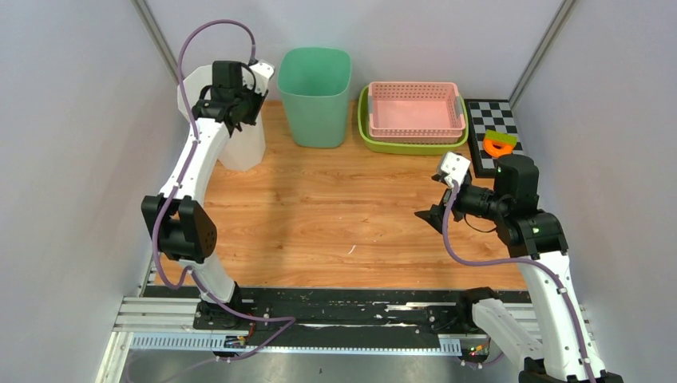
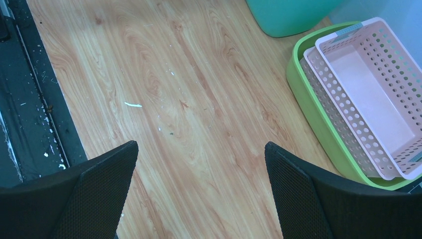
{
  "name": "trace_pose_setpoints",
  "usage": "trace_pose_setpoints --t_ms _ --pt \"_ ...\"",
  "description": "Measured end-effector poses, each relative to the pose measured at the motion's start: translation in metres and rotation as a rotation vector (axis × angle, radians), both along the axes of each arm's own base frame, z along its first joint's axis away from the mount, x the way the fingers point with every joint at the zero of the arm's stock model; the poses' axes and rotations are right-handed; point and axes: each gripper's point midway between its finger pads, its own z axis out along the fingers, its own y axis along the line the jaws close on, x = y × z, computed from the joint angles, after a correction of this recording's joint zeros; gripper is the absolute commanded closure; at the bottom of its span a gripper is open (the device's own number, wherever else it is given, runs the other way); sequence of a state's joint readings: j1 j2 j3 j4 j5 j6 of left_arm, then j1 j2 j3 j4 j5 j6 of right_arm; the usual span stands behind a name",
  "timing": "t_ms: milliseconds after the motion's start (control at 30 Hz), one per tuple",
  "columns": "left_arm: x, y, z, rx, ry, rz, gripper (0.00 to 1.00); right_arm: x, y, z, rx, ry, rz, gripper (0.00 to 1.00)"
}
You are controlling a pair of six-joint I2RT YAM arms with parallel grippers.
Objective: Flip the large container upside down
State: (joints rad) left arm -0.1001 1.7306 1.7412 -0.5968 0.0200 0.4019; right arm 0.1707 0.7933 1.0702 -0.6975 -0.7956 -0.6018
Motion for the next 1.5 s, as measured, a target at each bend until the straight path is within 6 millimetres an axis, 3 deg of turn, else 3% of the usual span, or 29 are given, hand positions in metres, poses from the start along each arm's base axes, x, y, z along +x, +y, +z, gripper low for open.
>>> trace_pose_setpoints --t_ms 400,800,1500 --pt "-0.031 -0.011 0.018 -0.065 0.019 -0.041 1.0 0.002 -0.001 0.0 -0.002 -0.014 -0.011 0.0" --pt "-0.089 -0.033 0.028 -0.193 0.07 -0.128 1.0 0.004 -0.002 -0.002 -0.003 -0.008 -0.02 0.0" --pt "-0.204 -0.117 0.047 -0.524 0.13 -0.423 1.0 0.007 -0.001 -0.005 0.008 0.024 -0.029 0.0"
